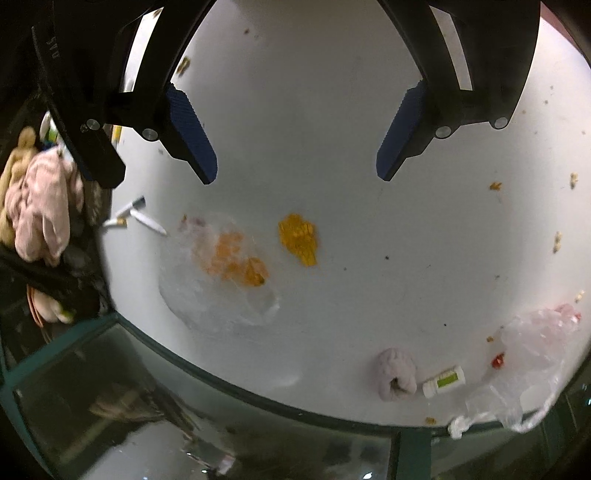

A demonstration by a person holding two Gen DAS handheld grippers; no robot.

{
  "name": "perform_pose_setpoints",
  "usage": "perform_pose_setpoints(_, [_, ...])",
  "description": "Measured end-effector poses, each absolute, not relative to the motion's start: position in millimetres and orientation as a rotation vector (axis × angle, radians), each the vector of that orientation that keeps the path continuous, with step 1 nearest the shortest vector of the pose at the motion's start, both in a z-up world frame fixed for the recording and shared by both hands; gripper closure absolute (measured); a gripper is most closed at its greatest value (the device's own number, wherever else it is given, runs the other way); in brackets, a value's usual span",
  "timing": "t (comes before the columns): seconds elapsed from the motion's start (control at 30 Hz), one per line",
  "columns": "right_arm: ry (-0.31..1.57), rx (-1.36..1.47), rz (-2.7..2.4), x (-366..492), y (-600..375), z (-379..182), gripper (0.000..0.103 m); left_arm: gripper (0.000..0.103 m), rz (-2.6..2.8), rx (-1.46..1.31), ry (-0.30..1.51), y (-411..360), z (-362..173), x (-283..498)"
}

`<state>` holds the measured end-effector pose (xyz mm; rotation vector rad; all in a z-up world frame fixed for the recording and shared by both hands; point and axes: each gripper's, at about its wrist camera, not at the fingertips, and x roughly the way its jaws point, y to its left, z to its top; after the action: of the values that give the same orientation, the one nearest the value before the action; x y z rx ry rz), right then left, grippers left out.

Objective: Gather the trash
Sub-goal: 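Lower the right gripper onto the clear plastic bag and close it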

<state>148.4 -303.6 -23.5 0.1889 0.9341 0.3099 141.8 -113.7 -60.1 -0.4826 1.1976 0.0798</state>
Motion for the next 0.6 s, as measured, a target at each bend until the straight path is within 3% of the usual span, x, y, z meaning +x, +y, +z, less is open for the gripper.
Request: perform_pose_setpoints(0.6, [0.973, 0.138, 0.274, 262, -272, -77, 0.007, 0.017, 0.173, -0.55, 1.185, -82, -115, 240])
